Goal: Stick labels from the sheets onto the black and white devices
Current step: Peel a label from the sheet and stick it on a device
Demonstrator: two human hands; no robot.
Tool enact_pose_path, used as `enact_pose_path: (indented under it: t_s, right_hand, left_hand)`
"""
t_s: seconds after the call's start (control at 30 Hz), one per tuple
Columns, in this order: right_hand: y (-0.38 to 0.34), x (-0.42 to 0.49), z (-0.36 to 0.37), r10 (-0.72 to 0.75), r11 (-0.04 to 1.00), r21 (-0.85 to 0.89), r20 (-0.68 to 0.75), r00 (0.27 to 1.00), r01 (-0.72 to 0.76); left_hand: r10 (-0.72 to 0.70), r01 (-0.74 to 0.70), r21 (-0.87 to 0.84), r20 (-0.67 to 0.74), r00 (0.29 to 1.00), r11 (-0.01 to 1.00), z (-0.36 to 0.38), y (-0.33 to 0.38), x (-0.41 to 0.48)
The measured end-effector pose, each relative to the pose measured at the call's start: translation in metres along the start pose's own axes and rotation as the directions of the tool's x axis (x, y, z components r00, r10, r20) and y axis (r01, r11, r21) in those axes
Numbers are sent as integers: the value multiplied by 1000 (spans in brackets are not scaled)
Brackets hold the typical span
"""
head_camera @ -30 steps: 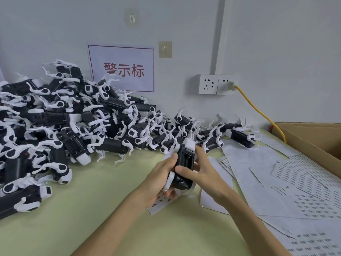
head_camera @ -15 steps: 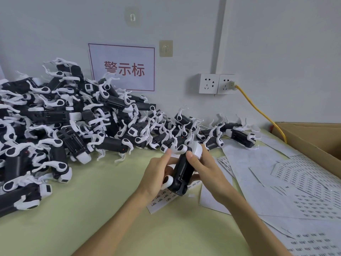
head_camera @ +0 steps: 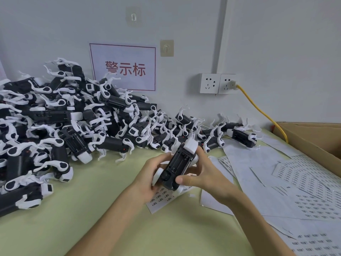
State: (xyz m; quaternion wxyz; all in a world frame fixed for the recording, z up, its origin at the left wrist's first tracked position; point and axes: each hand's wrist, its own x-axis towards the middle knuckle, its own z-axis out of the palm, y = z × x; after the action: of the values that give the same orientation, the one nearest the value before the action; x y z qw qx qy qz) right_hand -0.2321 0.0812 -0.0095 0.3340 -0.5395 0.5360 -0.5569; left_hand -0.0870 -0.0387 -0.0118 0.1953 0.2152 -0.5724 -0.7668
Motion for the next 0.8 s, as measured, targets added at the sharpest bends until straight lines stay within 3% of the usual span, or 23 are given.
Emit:
enact_pose_path:
  t_s: [0.1, 0.17, 0.3, 0.4, 0.47, 0.53, 0.6, 0.8]
  right_hand:
    - [1, 1, 2, -36, 999, -6, -45, 998, 36]
    - [2, 1, 3, -67, 997, -41, -88, 994, 63]
    - [4, 2, 6, -132, 967, -243, -214, 968, 79]
    - [12, 5, 7, -129, 935, -354, -301, 945, 15]
    - [17, 6, 3, -81, 875, -479, -285, 955, -69]
    - [23, 6, 0, 8, 697, -703, -193, 981, -144]
    - [28, 6, 3, 99, 562, -813, -116, 988, -152]
    - [41, 4, 6, 170, 544, -828, -48, 984, -134]
  left_hand:
    - [37, -39, 60, 35, 999, 997, -1, 0, -1]
    - [-10, 8, 22, 98, 995, 1000, 1, 3, -3]
    - [65, -55, -57, 205, 977, 997, 0, 4, -2]
    - [162, -143, -178, 93, 982, 973, 0, 7, 0]
    - [176, -181, -285, -44, 983, 941, -5, 10, 2]
    - [174, -216, -342, -149, 973, 914, -12, 12, 4]
    - [152, -222, -357, -212, 965, 907, -18, 13, 6]
    - [89, -141, -204, -247, 965, 969, -23, 19, 4]
